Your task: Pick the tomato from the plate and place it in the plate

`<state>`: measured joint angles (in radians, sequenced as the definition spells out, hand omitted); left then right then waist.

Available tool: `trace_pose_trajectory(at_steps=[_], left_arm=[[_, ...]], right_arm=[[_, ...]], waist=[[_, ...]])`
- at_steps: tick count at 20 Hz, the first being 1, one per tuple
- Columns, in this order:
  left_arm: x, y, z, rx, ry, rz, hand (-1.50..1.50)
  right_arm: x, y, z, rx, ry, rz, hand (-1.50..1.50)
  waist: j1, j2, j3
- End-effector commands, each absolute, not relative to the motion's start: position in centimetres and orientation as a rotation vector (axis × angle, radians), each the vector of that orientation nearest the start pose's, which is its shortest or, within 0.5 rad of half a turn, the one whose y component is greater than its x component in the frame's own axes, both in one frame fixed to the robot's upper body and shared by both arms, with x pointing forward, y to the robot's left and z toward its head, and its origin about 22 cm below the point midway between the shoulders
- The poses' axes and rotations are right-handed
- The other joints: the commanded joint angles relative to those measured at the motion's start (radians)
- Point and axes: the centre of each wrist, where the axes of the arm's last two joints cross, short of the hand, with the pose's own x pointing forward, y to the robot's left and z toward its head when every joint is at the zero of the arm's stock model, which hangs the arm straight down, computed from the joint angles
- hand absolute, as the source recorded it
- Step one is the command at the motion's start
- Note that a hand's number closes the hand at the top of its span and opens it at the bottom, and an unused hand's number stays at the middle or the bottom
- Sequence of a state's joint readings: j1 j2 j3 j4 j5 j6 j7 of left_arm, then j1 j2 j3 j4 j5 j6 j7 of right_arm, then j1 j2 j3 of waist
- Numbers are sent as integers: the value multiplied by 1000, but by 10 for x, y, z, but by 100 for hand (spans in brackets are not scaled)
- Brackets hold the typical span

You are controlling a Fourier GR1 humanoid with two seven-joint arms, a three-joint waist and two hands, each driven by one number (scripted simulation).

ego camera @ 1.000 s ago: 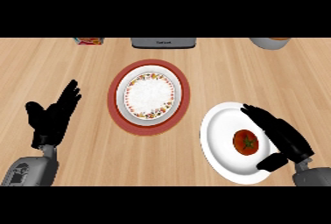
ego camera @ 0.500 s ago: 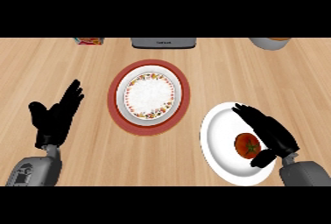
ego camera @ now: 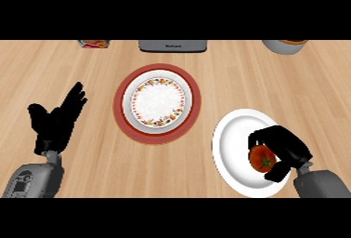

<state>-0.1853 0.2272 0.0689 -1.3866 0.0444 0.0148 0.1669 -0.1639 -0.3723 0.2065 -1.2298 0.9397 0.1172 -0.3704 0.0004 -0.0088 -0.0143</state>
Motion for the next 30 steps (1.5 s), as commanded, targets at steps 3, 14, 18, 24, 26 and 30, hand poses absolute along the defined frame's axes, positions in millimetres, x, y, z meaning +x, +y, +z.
trace_pose_trajectory(at_steps=[3, 14, 18, 24, 26, 30], left_arm=[[276, 296, 18, 168, -1404, -65, 0], [298, 260, 27, 90, -1432, -160, 0], [299, 257, 26, 100, -1414, -149, 0], [293, 267, 15, 135, -1393, -145, 0], [299, 264, 21, 128, -1414, -158, 0], [296, 271, 18, 130, -1415, -141, 0]], right_arm=[[255, -256, -33, -479, -1425, 1421, 150], [230, -32, 16, -378, -1620, 1555, 150], [222, -15, 49, -520, -1854, 1296, 150], [216, 7, 78, -763, -1950, 997, 150], [221, 13, 80, -807, -1914, 924, 150], [235, 27, 90, -804, -1861, 770, 150]], waist=[[-1, 7, 14], [105, 17, 15], [89, 8, 16], [76, 3, 12], [79, 10, 12], [77, 14, 13]])
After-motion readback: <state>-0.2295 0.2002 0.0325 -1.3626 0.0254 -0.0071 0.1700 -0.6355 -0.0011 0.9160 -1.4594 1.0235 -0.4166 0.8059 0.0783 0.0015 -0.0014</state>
